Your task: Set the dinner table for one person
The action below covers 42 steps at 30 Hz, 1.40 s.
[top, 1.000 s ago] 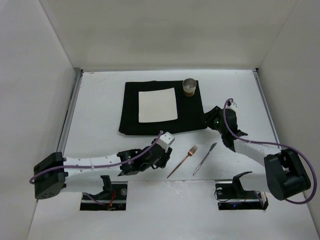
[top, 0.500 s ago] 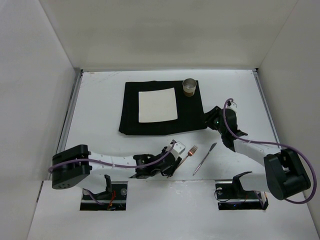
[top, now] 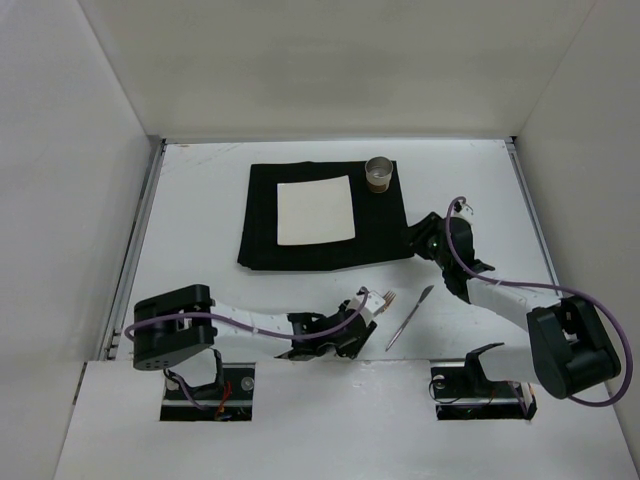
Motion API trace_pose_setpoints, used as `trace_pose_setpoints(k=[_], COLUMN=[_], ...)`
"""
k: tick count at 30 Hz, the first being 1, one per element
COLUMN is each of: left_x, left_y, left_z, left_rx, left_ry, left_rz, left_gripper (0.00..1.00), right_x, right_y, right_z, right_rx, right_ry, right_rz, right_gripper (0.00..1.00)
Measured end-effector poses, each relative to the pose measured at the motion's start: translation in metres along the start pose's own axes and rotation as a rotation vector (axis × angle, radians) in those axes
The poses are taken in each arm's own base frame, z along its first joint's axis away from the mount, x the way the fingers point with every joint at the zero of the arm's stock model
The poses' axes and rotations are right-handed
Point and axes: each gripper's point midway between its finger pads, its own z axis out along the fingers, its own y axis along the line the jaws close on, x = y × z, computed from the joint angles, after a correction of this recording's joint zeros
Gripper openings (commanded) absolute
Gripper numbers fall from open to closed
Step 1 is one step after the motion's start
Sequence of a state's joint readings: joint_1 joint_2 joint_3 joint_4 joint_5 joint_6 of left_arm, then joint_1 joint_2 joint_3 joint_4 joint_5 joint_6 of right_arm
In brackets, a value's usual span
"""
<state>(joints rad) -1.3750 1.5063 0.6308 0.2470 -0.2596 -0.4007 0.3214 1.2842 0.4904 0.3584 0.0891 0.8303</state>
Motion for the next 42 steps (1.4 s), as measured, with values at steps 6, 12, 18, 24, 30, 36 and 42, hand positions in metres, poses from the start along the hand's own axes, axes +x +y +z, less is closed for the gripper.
trace_pose_setpoints(k=[6,12,18,24,30,36,42], left_x=[0.003,0.001,-0.001,-0.029,-0.092,-0.094,-0.091], left_y=[-0.002,0.0,0.01,0.066,0.17,0.279,0.337], left_z=[0.011,0.015,0.012,-0.028,-0.08,-0.09,-0.069], left_rx=[-0.03,-0.06,-0.117,-0.245,-0.489,-0.718,-0.785], left_ry=[0.009,-0.009,-0.024,-0.12,-0.337,-0.299,-0.194], left_rz=[0.035,0.056,0.081,-0.013,-0.26,-0.411,-0.465], left_gripper=[0.36,0.11,0.05,0.04,0.04,0.05,0.05], right_x=[-0.003,-0.006,-0.011,-0.014,-0.013,-0.012,-0.007], right_y=[0.004,0.007,0.011,0.01,0.009,0.008,0.005], right_z=[-0.002,-0.003,-0.01,-0.013,-0.013,-0.011,-0.007], right_rx=[-0.013,-0.026,-0.044,-0.043,-0.04,-0.036,-0.03], right_ry=[-0.007,-0.016,-0.038,-0.058,-0.058,-0.053,-0.037], right_rz=[0.001,0.003,0.007,0.008,0.012,0.015,0.019], right_gripper=[0.43,0.43,0.47,0.47,0.47,0.47,0.48])
